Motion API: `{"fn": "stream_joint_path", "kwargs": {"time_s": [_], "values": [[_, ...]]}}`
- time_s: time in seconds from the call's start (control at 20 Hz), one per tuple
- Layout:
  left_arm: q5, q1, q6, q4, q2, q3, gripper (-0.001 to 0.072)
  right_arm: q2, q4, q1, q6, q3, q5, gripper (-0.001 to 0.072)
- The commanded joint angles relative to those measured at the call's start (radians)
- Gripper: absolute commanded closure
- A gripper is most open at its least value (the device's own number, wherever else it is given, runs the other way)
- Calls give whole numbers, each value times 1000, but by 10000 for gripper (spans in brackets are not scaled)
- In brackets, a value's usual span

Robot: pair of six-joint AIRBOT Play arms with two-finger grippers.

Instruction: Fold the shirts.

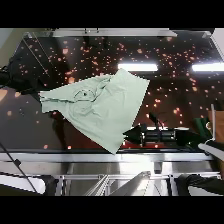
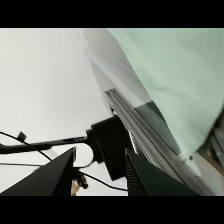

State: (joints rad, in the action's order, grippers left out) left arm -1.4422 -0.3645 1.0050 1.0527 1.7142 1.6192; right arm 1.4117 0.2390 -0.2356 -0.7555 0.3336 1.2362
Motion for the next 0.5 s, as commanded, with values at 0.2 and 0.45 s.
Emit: {"fn": "stream_joint_path", "kwargs": {"time_s": [0.2,0.45], "values": [[-52,34,-72,30,144,120,-4,-9,309,-117,158,-30,-95,355],[-51,78,-157,154,199,120,-4,-10,87,-117,110,-27,-107,213]]}}
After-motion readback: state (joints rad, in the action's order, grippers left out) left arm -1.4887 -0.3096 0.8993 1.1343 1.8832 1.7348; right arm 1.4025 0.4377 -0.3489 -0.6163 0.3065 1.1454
